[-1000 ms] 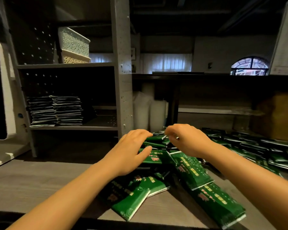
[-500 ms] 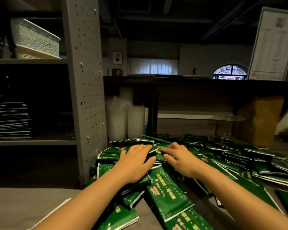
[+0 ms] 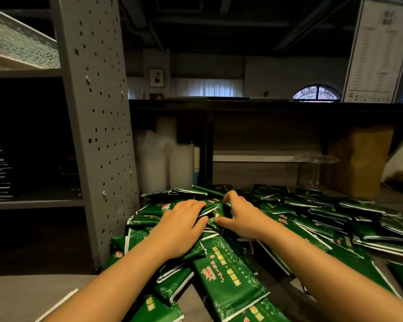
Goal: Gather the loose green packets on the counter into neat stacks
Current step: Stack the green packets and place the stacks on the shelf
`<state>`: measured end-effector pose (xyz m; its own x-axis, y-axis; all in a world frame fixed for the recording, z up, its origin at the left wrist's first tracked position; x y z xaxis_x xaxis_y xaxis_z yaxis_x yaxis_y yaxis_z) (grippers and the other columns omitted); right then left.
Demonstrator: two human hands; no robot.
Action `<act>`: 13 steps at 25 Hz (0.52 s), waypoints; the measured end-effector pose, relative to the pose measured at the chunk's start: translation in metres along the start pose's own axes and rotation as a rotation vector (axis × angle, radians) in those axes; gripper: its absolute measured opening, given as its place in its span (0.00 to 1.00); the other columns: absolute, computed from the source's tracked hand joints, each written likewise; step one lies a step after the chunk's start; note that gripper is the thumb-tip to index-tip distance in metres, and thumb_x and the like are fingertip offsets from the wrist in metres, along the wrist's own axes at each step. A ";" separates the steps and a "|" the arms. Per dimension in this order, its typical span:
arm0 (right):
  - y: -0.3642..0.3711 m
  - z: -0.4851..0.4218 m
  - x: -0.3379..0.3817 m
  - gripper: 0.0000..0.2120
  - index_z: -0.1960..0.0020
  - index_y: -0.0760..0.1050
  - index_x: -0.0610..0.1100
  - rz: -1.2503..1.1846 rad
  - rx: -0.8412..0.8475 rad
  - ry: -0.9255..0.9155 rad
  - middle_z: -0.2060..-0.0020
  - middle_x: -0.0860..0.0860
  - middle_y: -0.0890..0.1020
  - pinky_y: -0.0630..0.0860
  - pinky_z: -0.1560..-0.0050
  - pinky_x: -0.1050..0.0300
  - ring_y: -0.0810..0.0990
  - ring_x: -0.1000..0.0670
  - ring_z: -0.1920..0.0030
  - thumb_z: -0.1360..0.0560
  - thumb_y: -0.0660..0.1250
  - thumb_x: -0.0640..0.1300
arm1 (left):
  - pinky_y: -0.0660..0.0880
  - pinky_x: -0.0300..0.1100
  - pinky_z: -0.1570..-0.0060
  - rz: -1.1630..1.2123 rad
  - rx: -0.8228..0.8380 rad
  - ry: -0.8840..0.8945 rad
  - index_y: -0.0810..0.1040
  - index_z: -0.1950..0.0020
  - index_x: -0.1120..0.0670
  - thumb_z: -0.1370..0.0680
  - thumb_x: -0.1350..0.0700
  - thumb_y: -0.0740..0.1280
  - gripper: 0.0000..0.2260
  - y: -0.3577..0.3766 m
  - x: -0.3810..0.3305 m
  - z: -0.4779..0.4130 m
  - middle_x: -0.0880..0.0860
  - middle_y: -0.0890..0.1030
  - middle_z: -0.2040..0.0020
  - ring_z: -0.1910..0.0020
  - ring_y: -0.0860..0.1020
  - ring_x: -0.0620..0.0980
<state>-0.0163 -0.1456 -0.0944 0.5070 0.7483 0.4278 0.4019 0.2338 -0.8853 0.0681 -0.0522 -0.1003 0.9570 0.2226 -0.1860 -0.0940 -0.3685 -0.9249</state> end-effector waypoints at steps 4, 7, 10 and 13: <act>-0.015 0.003 -0.021 0.33 0.30 0.65 0.42 -0.304 -0.019 0.153 0.37 0.46 0.73 0.68 0.45 0.60 0.73 0.47 0.38 0.31 0.75 0.47 | 0.61 0.46 0.31 -0.164 -0.047 0.059 0.56 0.25 0.48 0.18 0.45 0.49 0.22 -0.011 -0.008 0.013 0.45 0.62 0.26 0.28 0.61 0.46; -0.021 0.014 -0.032 0.12 0.48 0.77 0.39 -0.560 -0.049 0.150 0.54 0.46 0.80 0.73 0.59 0.64 0.78 0.51 0.58 0.30 0.73 0.39 | 0.63 0.42 0.34 -0.231 -0.113 0.077 0.57 0.25 0.47 0.18 0.44 0.48 0.21 -0.024 -0.015 0.023 0.44 0.65 0.28 0.30 0.64 0.45; -0.038 0.024 -0.034 0.04 0.56 0.75 0.41 -0.857 -0.194 0.109 0.57 0.43 0.82 0.80 0.55 0.50 0.82 0.45 0.58 0.28 0.69 0.35 | 0.63 0.40 0.35 -0.225 -0.189 0.081 0.59 0.26 0.47 0.18 0.44 0.48 0.21 -0.034 -0.019 0.027 0.44 0.67 0.29 0.32 0.66 0.44; -0.066 0.037 -0.015 0.03 0.54 0.74 0.44 -0.771 -0.454 -0.109 0.60 0.47 0.82 0.79 0.59 0.57 0.82 0.51 0.59 0.25 0.67 0.37 | 0.64 0.39 0.37 -0.117 -0.260 0.043 0.62 0.27 0.47 0.18 0.44 0.49 0.21 -0.046 -0.019 0.032 0.44 0.69 0.30 0.32 0.68 0.44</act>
<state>-0.0789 -0.1490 -0.0494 -0.0943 0.5455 0.8328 0.8748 0.4447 -0.1922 0.0454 -0.0109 -0.0651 0.9685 0.2409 -0.0634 0.0863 -0.5631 -0.8219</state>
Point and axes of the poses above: each hand's wrist, its own z-axis away from the middle knuckle, its own y-axis out of the palm, x = y × z, the point moved 8 cm from there along -z, towards the middle knuckle
